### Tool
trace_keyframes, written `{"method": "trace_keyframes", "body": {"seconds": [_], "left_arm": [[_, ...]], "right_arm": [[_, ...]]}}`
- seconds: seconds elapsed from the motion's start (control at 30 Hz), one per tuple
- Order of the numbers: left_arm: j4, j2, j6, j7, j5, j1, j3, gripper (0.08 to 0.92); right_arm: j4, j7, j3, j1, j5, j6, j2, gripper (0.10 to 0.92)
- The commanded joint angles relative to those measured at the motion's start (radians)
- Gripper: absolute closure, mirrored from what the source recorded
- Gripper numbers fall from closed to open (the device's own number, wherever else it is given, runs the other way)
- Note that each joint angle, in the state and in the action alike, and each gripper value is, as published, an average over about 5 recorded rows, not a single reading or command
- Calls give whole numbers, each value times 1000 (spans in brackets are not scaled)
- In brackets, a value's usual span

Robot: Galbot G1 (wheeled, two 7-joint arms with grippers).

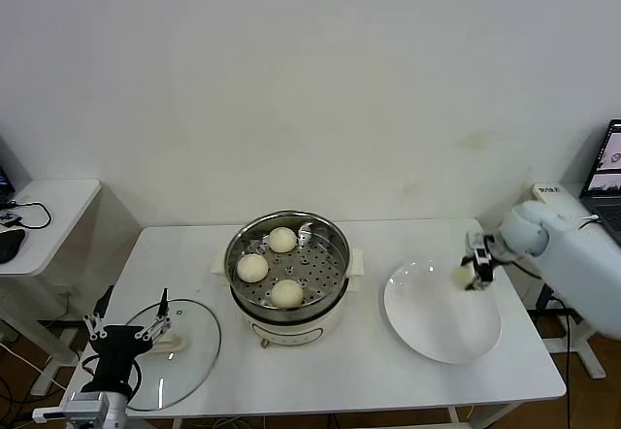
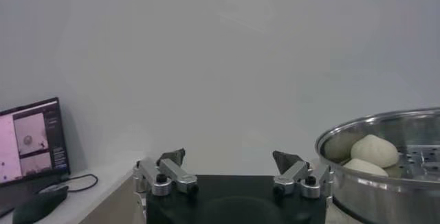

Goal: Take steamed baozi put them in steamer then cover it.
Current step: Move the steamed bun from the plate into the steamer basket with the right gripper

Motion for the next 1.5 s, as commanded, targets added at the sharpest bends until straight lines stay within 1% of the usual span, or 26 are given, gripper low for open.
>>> {"method": "trace_keyframes", "body": {"seconds": [0.03, 0.17, 0.27, 0.43, 0.63, 0.77, 0.9, 1.2, 1.5], "left_arm": [[0, 2, 1, 0, 1, -1, 2, 177], [1, 2, 2, 0, 3, -8, 8, 177], [5, 1, 2, -1, 5, -13, 14, 177], [18, 0, -1, -2, 13, -22, 22, 177], [11, 2, 0, -2, 14, -24, 14, 177], [11, -1, 1, -3, 14, -26, 5, 177], [13, -3, 1, -3, 14, -28, 3, 177], [9, -6, 5, -3, 14, -32, 6, 177], [12, -5, 5, -3, 13, -32, 5, 177]], "right_arm": [[149, 2, -248, 426, 235, -79, 21, 408], [196, 36, -373, 613, 373, -142, 113, 406], [238, 78, -420, 675, 484, -204, 186, 405], [292, 162, -452, 650, 618, -297, 308, 400], [225, 260, -457, 548, 693, -374, 456, 397], [207, 317, -469, 477, 705, -429, 506, 397], [184, 351, -502, 419, 675, -449, 527, 397], [102, 366, -508, 329, 573, -449, 522, 397], [102, 370, -496, 310, 560, -450, 508, 397]]}}
